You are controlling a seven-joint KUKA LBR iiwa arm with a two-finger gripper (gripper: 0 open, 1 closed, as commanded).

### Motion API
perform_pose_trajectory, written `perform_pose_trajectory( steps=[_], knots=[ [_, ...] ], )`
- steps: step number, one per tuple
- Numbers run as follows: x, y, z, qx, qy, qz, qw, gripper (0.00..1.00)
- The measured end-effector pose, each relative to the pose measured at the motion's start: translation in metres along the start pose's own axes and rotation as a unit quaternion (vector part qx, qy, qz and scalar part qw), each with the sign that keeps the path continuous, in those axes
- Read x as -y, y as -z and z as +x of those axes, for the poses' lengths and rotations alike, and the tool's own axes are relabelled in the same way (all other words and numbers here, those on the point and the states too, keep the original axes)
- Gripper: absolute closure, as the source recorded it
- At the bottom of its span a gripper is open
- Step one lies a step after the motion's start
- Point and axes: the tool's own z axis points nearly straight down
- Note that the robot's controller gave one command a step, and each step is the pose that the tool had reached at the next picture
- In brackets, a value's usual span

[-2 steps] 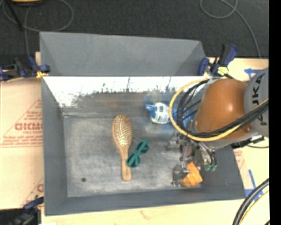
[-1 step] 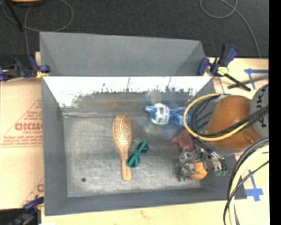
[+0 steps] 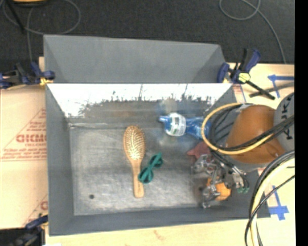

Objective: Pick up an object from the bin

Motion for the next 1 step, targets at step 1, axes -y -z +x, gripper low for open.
perform_pose_trajectory(
  steps=[1],
  knots=[
    [0.0019,0.0012,0.0,0.0006,0.001,0.002,1.0,1.0]
  ],
)
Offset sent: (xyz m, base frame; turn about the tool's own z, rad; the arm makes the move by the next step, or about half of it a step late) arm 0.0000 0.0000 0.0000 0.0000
